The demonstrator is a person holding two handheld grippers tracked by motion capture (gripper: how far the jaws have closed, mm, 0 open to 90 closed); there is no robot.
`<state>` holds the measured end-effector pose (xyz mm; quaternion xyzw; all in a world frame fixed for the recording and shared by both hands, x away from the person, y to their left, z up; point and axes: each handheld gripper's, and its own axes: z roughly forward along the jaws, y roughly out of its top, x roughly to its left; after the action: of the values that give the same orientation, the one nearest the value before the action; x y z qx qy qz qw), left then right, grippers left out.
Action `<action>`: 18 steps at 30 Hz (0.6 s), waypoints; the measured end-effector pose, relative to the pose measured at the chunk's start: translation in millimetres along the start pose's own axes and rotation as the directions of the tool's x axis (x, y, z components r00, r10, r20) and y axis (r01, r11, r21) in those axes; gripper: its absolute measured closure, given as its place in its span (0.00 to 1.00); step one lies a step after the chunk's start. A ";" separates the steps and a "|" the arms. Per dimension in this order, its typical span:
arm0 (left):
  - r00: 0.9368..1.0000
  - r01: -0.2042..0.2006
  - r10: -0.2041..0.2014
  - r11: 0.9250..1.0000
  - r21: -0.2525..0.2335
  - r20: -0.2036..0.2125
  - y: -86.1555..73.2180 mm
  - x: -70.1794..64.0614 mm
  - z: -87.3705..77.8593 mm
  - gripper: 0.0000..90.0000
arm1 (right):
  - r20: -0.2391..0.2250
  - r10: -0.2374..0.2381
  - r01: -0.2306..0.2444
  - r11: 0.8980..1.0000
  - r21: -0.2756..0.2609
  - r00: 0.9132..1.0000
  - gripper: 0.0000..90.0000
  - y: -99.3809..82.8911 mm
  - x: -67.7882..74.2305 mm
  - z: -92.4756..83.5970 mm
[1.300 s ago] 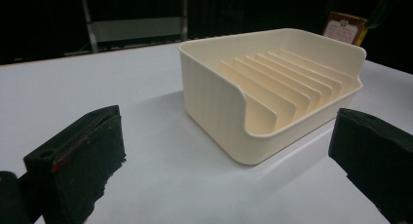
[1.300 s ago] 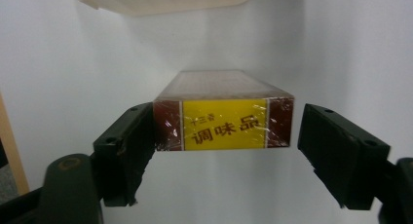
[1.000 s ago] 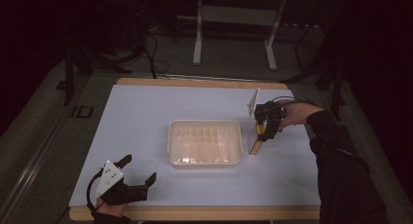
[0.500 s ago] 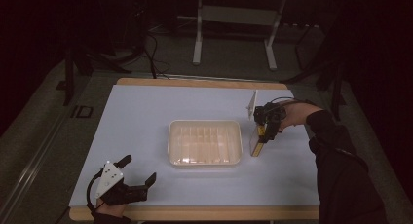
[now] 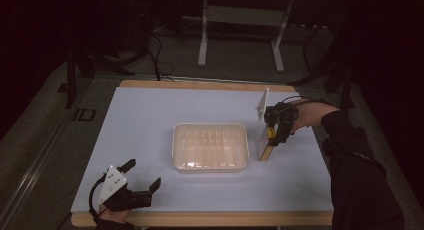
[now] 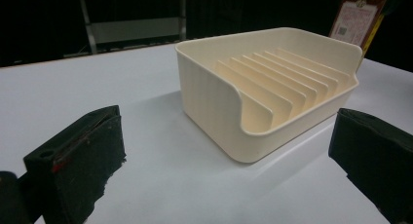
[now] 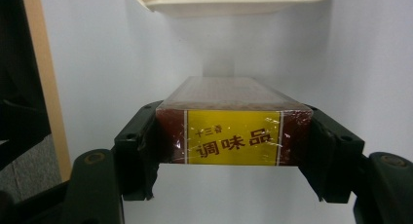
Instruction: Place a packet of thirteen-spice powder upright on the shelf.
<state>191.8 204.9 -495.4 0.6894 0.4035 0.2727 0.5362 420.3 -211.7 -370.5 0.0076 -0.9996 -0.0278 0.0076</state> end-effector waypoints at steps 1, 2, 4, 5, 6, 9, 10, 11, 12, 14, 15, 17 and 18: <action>1.000 -0.001 0.001 1.000 0.000 0.000 0.1 -0.2 -0.1 0.00 | 0.004 -0.003 0.003 1.000 0.000 1.000 0.35 0.2 0.8 -2.0; 1.000 -0.001 0.001 1.000 0.001 0.000 0.2 -0.4 -0.2 0.00 | 0.003 -0.003 0.003 1.000 0.001 1.000 0.35 0.6 1.7 -4.2; 1.000 0.000 0.000 1.000 -0.002 0.003 0.2 -0.9 -0.4 0.00 | 0.007 -0.009 0.009 1.000 -0.004 1.000 0.35 1.4 2.9 -8.6; 1.000 -0.001 0.001 1.000 -0.003 0.003 0.3 -0.9 -0.5 0.00 | 0.007 -0.011 0.011 1.000 -0.004 1.000 0.35 1.8 3.8 -11.9; 1.000 -0.001 0.001 1.000 -0.004 0.004 0.3 -1.0 -0.5 0.00 | 0.007 -0.004 0.004 1.000 -0.001 1.000 0.35 2.0 4.9 -14.2; 1.000 -0.001 0.001 1.000 -0.007 0.002 0.4 -1.1 -0.6 0.00 | 0.011 -0.011 0.011 1.000 -0.011 1.000 0.35 2.7 7.0 -22.6; 1.000 -0.001 0.001 1.000 -0.008 0.001 0.5 -1.1 -0.8 0.00 | 0.013 -0.015 0.015 1.000 -0.012 1.000 0.35 2.9 7.7 -25.2; 1.000 -0.001 0.001 1.000 -0.009 0.001 0.5 -1.2 -0.9 0.00 | 0.013 -0.021 0.021 1.000 -0.011 1.000 0.35 3.1 8.9 -27.7; 1.000 -0.002 0.002 1.000 -0.009 0.002 0.6 -1.4 -1.0 0.00 | 0.017 -0.028 0.028 1.000 -0.014 0.999 0.35 3.4 9.6 -29.8; 1.000 -0.004 0.004 1.000 -0.009 0.003 0.7 -1.6 -1.2 0.00 | 0.021 -0.032 0.032 0.999 -0.010 0.999 0.35 4.2 10.6 -33.7; 1.000 -0.003 0.003 1.000 -0.010 0.003 0.7 -1.7 -1.1 0.00 | 0.027 -0.034 0.034 0.999 -0.013 0.999 0.35 4.5 10.9 -35.6; 1.000 -0.003 0.003 1.000 -0.011 0.003 0.8 -1.8 -1.0 0.00 | 0.024 -0.029 0.030 0.999 -0.018 0.999 0.35 5.4 11.5 -39.9; 1.000 -0.005 0.005 1.000 -0.010 0.003 0.8 -1.7 -1.0 0.00 | 0.024 -0.026 0.026 0.999 -0.023 0.999 0.35 5.9 11.9 -42.1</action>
<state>190.2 204.0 -494.2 0.6880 0.3996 0.2752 0.5396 409.0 -208.3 -327.9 0.0201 -0.9990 -0.0398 -0.0045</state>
